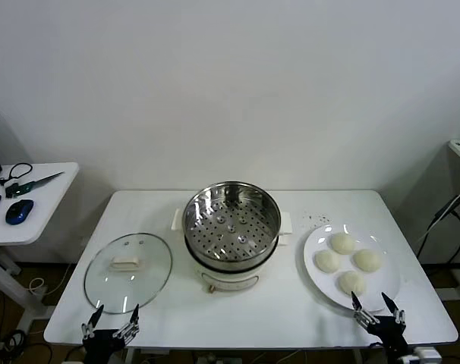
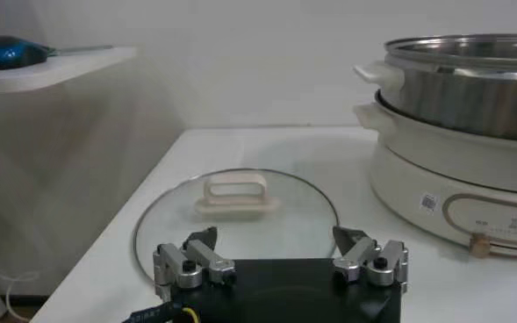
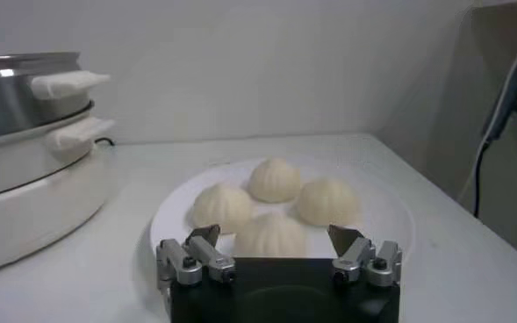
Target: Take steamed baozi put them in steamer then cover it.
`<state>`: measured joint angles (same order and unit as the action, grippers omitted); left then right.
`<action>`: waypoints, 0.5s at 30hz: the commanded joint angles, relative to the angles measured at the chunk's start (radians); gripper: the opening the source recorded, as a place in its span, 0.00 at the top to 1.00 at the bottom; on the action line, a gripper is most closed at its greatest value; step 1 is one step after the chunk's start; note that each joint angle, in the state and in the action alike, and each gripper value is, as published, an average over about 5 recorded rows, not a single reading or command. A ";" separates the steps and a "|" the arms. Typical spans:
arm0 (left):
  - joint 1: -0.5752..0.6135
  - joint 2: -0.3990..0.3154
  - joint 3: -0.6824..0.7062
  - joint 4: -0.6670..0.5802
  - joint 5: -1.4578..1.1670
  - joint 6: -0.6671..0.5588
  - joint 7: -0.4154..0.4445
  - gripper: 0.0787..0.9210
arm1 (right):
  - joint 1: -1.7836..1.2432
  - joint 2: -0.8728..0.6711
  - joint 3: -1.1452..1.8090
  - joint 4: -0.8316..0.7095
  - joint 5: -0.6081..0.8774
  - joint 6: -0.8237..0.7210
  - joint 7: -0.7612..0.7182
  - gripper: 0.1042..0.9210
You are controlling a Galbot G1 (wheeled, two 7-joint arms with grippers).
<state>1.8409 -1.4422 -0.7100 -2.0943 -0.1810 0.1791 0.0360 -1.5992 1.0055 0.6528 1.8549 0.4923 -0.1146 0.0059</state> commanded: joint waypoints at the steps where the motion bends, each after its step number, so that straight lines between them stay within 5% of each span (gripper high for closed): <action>1: -0.005 0.004 0.002 -0.002 0.000 0.002 0.000 0.12 | 0.231 -0.110 0.003 0.005 -0.069 -0.217 -0.022 0.12; 8: -0.015 0.003 0.003 -0.003 -0.003 -0.003 0.000 0.12 | 0.798 -0.461 -0.404 -0.288 -0.163 -0.258 -0.383 0.12; 15: -0.018 -0.004 0.003 -0.002 -0.002 -0.003 0.001 0.12 | 1.300 -0.684 -0.966 -0.557 -0.376 0.024 -0.971 0.12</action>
<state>1.8253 -1.4456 -0.7073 -2.0979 -0.1832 0.1762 0.0373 -0.7465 0.5536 0.0636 1.4985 0.2604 -0.1566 -0.5778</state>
